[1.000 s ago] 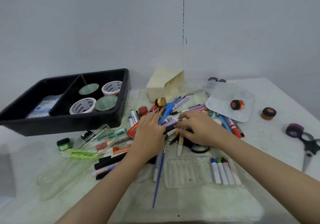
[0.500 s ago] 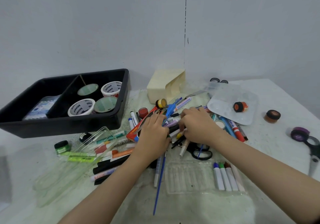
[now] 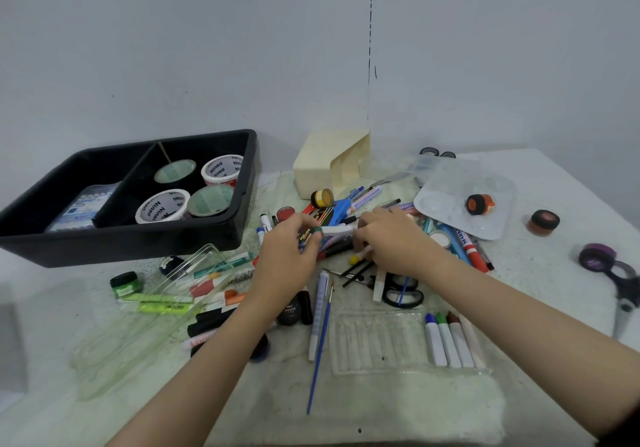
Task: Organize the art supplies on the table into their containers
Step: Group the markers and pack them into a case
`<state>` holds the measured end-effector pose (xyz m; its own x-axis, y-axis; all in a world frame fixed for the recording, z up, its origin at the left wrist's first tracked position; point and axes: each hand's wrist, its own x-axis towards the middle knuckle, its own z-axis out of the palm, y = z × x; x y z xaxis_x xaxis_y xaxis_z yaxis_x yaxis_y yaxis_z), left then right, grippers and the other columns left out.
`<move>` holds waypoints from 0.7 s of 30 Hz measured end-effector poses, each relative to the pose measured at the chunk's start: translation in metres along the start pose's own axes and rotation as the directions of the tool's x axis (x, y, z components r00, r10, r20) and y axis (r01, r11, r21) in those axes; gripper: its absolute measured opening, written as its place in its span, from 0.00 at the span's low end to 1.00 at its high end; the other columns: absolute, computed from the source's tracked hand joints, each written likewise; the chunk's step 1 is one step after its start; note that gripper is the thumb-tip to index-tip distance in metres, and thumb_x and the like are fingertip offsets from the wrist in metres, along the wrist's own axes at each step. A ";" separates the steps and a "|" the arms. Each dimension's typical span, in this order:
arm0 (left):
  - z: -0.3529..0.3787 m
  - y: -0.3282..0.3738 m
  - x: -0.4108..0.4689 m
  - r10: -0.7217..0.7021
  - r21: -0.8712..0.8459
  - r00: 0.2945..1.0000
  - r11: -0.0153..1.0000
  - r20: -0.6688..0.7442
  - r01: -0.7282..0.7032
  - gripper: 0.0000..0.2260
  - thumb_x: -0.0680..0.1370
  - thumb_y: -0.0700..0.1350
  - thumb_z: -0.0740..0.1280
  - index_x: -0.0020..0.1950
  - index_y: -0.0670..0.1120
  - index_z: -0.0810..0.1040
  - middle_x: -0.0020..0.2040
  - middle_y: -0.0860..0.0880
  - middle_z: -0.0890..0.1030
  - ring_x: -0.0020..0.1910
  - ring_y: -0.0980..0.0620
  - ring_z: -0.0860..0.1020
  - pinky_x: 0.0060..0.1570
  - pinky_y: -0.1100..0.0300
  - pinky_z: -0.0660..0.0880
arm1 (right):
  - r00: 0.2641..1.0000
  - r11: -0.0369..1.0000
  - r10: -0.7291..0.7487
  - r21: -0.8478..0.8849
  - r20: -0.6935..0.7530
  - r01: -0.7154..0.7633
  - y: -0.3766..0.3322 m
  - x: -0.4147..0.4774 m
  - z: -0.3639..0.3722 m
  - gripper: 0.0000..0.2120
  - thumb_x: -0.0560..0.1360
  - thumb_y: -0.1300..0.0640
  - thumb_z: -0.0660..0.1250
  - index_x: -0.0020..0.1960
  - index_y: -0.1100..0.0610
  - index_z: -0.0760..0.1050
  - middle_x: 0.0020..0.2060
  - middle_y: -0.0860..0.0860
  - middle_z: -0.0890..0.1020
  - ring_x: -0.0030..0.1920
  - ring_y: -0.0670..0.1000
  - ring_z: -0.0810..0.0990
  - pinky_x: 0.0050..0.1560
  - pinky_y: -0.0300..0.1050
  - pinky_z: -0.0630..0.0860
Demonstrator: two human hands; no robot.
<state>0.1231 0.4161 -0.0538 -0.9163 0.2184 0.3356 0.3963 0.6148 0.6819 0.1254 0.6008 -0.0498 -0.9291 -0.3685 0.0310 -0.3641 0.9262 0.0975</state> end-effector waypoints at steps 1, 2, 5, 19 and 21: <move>-0.003 0.003 -0.001 -0.029 -0.070 0.999 0.997 -0.015 0.028 0.05 0.77 0.40 0.65 0.50 0.49 0.76 0.45 0.57 0.78 0.47 0.61 0.76 0.46 0.70 0.73 | 1.000 1.000 -0.017 0.008 -0.016 0.017 0.001 0.000 0.000 0.10 0.76 0.59 0.63 0.55 0.51 0.75 0.53 0.50 0.75 0.55 0.53 0.71 0.50 0.45 0.62; -0.006 0.005 -0.003 -0.052 -0.128 0.998 0.991 -0.033 0.048 0.06 0.77 0.39 0.65 0.50 0.49 0.75 0.44 0.58 0.78 0.46 0.62 0.77 0.44 0.71 0.74 | 0.999 0.999 -0.027 0.035 -0.036 0.028 0.001 -0.001 0.000 0.07 0.76 0.58 0.62 0.53 0.51 0.74 0.50 0.50 0.75 0.53 0.52 0.71 0.48 0.44 0.60; -0.012 0.011 -0.006 -0.103 -0.243 0.992 0.967 -0.079 0.081 0.08 0.77 0.36 0.66 0.49 0.50 0.76 0.42 0.57 0.79 0.42 0.64 0.78 0.41 0.74 0.73 | 0.990 0.971 0.019 0.237 -0.136 0.014 0.004 -0.007 -0.002 0.01 0.76 0.57 0.61 0.47 0.52 0.70 0.41 0.47 0.75 0.47 0.52 0.74 0.42 0.45 0.62; 0.007 0.040 -0.046 -0.107 -0.488 0.945 0.835 0.309 0.254 0.15 0.78 0.33 0.62 0.51 0.52 0.80 0.39 0.46 0.81 0.39 0.54 0.80 0.40 0.65 0.78 | 0.936 0.384 0.353 0.913 -0.009 -0.136 -0.007 -0.112 0.003 0.11 0.71 0.65 0.69 0.49 0.51 0.75 0.35 0.51 0.78 0.35 0.58 0.79 0.37 0.49 0.77; 0.016 0.045 -0.053 -0.091 -0.501 0.929 0.821 0.359 0.274 0.15 0.78 0.33 0.62 0.51 0.52 0.81 0.37 0.47 0.79 0.38 0.55 0.79 0.40 0.64 0.78 | 0.933 0.452 0.360 0.880 -0.032 -0.145 -0.008 -0.121 0.008 0.11 0.71 0.64 0.70 0.47 0.51 0.76 0.34 0.51 0.79 0.34 0.52 0.78 0.36 0.43 0.75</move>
<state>0.1882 0.4440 -0.0509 -0.9077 0.4193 0.0164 0.1032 0.1851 0.9773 0.2400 0.6384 -0.0625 -0.9954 -0.0129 0.0953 -0.0871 0.5417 -0.8361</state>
